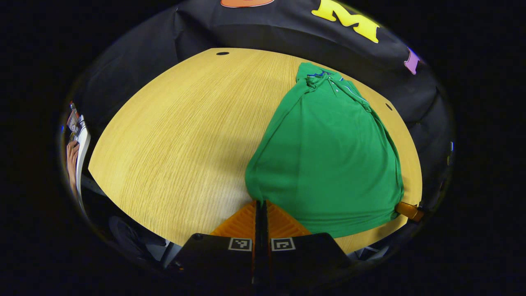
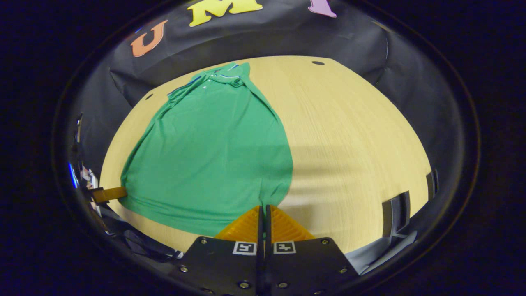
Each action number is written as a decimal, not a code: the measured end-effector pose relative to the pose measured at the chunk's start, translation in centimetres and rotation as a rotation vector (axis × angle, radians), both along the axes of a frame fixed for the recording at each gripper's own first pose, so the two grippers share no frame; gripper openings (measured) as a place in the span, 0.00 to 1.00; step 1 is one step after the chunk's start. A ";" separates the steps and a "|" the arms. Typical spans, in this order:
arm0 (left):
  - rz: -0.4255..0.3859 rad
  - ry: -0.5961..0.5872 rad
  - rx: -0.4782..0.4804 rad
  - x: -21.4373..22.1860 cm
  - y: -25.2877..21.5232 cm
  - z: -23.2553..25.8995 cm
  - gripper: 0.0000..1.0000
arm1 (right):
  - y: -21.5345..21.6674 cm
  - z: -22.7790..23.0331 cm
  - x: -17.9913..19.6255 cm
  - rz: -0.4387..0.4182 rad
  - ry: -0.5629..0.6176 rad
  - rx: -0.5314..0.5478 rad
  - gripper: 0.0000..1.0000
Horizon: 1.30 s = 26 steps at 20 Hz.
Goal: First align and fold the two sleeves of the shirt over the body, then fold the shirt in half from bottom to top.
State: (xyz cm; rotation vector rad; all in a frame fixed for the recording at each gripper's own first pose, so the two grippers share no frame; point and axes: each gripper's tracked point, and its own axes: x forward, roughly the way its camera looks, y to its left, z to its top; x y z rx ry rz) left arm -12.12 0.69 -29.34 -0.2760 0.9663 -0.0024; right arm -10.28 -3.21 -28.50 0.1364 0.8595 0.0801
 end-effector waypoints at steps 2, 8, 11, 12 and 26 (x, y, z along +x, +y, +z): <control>-0.012 -0.020 -0.005 0.2 -0.4 0.6 0.03 | 0.3 0.5 0.4 0.007 -0.017 0.012 0.01; -0.030 -0.039 -0.021 2.0 -1.4 1.1 0.03 | 0.3 1.1 1.9 0.005 -0.019 0.034 0.01; -0.026 -0.053 -0.017 3.0 -1.0 1.7 0.03 | 0.4 2.0 3.0 0.007 -0.038 0.044 0.01; -0.022 -0.058 -0.019 3.5 -0.9 1.9 0.03 | 0.4 2.4 3.6 0.006 -0.046 0.050 0.01; -0.025 -0.173 -0.009 11.8 -0.7 6.6 0.03 | 0.4 7.2 11.6 0.022 -0.147 0.079 0.01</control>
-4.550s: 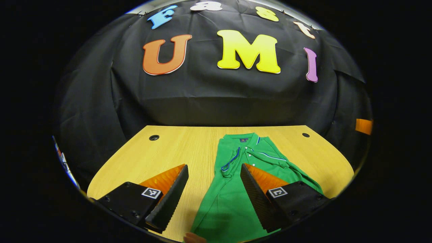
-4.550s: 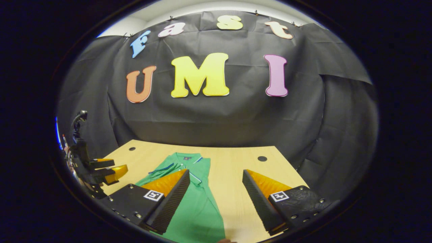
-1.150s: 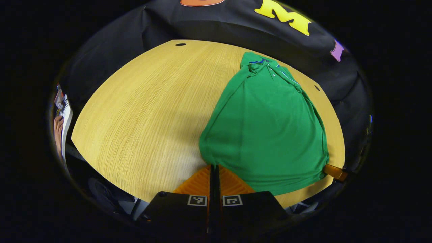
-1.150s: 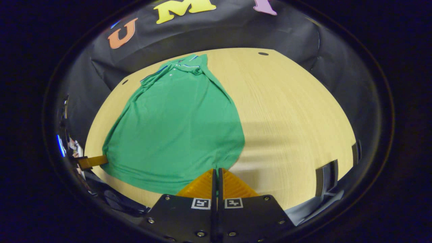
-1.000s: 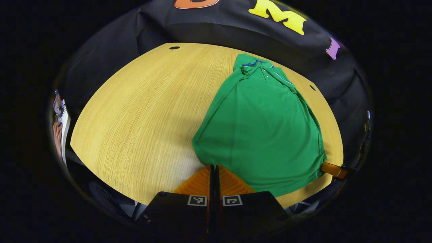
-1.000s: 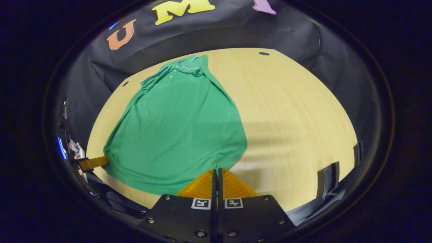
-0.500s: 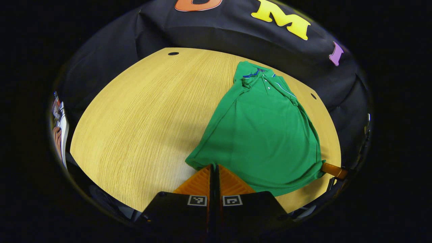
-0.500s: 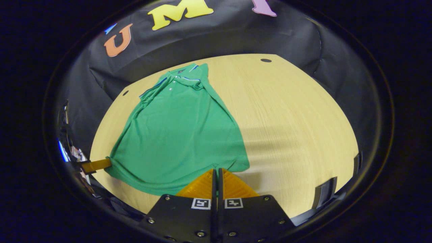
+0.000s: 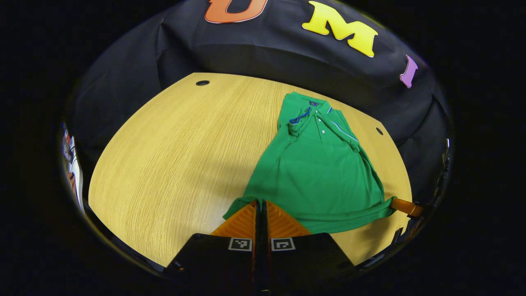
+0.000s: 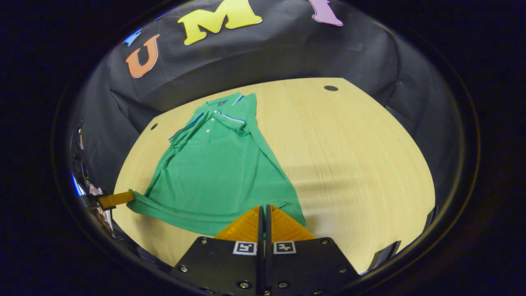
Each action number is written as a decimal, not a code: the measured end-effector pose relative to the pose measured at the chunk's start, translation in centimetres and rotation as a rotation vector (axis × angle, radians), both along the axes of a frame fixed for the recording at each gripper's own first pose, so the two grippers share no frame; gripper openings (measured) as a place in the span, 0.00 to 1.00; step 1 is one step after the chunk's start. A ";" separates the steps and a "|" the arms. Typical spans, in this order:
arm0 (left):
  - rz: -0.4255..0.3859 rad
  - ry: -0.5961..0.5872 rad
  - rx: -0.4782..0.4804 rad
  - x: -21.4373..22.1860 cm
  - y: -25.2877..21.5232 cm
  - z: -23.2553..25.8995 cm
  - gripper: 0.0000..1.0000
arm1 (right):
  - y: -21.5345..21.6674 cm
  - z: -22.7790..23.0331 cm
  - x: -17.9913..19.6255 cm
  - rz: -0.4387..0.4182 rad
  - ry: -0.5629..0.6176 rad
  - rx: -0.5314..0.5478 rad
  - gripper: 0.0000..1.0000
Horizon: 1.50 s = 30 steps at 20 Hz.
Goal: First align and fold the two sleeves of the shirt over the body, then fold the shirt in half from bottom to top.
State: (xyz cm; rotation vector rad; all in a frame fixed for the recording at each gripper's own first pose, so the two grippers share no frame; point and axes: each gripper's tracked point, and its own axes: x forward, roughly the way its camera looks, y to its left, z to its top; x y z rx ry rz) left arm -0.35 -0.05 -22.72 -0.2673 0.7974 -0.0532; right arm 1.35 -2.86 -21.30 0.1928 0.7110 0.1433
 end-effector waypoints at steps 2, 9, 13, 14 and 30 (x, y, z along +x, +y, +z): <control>-0.003 -0.020 0.005 1.1 0.0 0.8 0.03 | -0.1 0.9 1.0 0.000 -0.016 0.009 0.01; -0.014 -0.065 0.016 4.7 -0.2 2.6 0.02 | -0.3 3.7 4.8 -0.006 -0.071 0.041 0.01; -0.021 -0.090 0.021 6.8 -0.3 3.4 0.02 | -0.3 4.7 6.9 0.000 -0.098 0.033 0.01; -0.023 -0.097 0.025 7.4 -0.3 3.7 0.02 | -0.3 5.0 7.5 0.001 -0.108 0.032 0.01; -0.045 -0.226 0.070 20.4 -0.1 7.0 0.02 | 0.6 10.7 20.3 0.037 -0.269 -0.012 0.01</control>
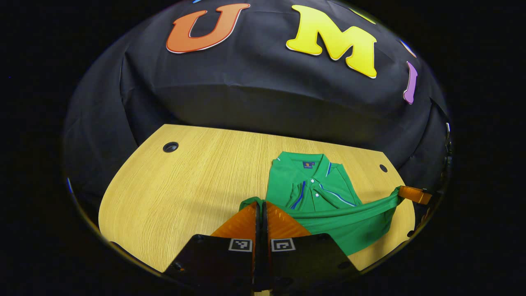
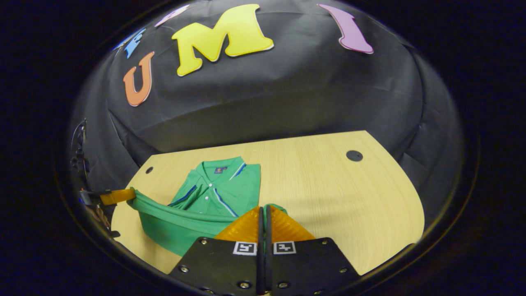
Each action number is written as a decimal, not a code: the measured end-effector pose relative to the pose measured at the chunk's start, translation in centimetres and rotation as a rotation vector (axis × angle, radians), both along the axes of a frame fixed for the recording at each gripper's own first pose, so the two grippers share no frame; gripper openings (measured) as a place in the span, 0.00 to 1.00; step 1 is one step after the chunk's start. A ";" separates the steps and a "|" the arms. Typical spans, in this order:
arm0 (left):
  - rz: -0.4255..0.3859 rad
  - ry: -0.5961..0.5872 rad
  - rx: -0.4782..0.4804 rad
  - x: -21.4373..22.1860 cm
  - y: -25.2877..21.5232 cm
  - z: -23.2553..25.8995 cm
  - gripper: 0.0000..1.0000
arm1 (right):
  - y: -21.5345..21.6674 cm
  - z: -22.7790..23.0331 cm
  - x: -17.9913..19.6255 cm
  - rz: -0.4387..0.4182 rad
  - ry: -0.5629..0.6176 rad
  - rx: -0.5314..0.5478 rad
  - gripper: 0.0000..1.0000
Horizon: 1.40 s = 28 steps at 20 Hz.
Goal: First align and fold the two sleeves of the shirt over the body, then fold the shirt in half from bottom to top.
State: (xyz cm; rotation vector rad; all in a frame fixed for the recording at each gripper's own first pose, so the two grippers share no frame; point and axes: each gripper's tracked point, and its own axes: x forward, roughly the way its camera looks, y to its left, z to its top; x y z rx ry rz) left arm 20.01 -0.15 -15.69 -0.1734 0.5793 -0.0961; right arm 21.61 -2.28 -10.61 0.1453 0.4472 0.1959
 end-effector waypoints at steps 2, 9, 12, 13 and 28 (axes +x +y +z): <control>0.002 -0.006 -0.001 2.0 0.0 0.0 0.03 | 0.5 0.5 2.0 0.006 -0.017 -0.004 0.01; 0.006 -0.047 0.020 9.8 0.3 -1.0 0.02 | 1.3 1.1 9.6 0.019 -0.055 0.001 0.01; 0.001 -0.053 0.025 12.5 0.0 -1.7 0.02 | 1.4 0.9 12.7 0.018 -0.059 0.013 0.00; 0.003 -0.057 0.020 13.4 -0.2 -2.0 0.02 | 1.4 0.7 13.5 0.017 -0.062 0.013 0.00; 0.009 -0.005 0.027 15.9 -0.6 -6.2 0.03 | 2.1 -3.8 16.6 0.025 -0.010 -0.003 0.00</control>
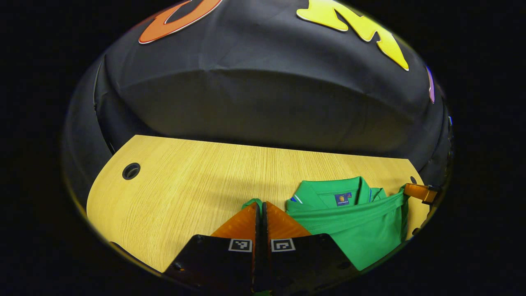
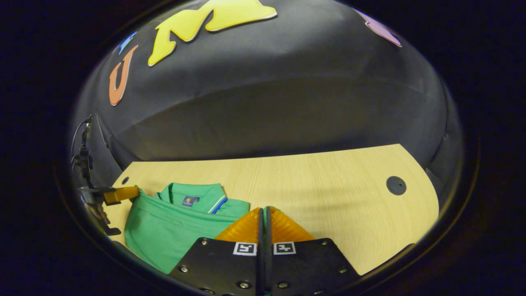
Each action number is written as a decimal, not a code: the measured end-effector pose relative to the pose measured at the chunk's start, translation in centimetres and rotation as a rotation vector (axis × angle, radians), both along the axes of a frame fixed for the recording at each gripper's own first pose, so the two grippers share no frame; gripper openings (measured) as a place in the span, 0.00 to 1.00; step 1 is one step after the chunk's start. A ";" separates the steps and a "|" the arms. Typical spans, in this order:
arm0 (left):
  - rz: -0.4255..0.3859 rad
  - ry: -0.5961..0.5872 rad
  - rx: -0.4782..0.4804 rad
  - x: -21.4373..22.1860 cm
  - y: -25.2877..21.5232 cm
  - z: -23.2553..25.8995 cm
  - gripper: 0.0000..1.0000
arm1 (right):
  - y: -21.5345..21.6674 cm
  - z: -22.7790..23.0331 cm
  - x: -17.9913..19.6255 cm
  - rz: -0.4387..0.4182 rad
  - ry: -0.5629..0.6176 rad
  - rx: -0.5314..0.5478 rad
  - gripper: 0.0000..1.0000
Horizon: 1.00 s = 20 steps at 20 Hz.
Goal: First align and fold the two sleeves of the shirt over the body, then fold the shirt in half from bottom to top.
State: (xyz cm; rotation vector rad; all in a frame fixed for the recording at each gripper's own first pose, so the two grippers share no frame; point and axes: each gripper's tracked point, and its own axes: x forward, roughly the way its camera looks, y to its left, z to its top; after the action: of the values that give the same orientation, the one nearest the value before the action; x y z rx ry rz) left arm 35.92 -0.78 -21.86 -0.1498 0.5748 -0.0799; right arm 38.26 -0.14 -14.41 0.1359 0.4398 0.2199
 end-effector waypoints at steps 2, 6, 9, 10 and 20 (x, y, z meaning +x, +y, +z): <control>-0.007 0.022 0.009 -0.1 0.0 -0.9 0.03 | 0.0 -0.5 0.3 -0.004 0.005 -0.002 0.01; -0.004 0.016 -0.005 0.2 0.0 -1.3 0.04 | 0.3 -0.5 0.6 -0.006 -0.009 0.008 0.01; -0.016 -0.066 0.013 0.8 0.2 0.1 0.67 | 0.8 -0.6 0.3 0.011 -0.020 0.007 0.36; -0.028 -0.076 0.017 0.5 -0.1 0.5 0.97 | 0.5 -1.0 0.7 -0.001 -0.028 -0.015 0.67; -0.027 -0.216 0.018 -1.9 -0.3 6.0 0.97 | 0.3 4.5 -2.6 -0.039 -0.200 -0.029 0.99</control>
State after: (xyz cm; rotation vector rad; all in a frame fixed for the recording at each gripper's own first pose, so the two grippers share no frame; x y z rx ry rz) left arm 33.99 -1.04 -15.90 -0.1145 0.3615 -0.1157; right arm 35.61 0.15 -9.89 0.0933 0.2408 0.1862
